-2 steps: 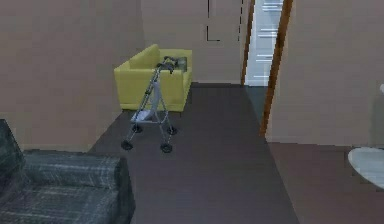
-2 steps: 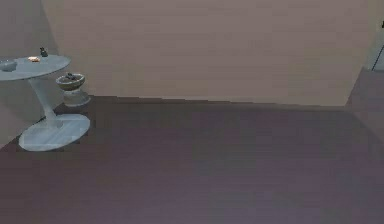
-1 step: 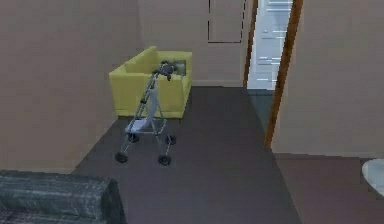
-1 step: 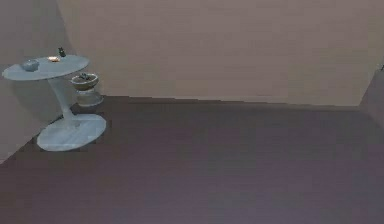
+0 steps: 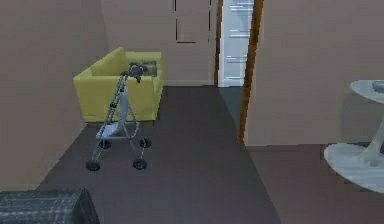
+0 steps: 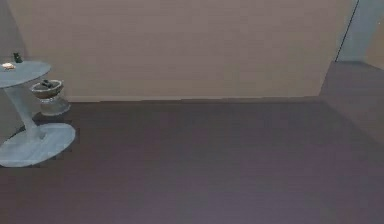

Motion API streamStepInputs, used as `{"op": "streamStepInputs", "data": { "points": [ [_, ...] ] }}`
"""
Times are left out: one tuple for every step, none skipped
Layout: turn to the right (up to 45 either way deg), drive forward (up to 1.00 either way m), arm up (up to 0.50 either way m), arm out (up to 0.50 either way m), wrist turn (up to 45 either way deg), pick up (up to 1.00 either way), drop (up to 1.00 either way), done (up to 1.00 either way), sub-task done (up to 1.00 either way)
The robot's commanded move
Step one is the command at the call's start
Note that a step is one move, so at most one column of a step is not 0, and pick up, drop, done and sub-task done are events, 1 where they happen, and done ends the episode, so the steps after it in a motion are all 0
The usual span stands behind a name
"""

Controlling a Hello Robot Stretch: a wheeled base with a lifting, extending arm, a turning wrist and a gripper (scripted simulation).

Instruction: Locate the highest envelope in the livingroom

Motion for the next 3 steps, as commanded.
{"op": "streamStepInputs", "data": {
  "points": [
    [3.0,0.0,0.0,0.0,0.0,0.0,0.0,0.0,0.0],
    [0.0,1.0,0.0,0.0,0.0,0.0,0.0,0.0,0.0],
    [0.0,0.35,0.0,0.0,0.0,0.0,0.0,0.0,0.0]
  ]
}}
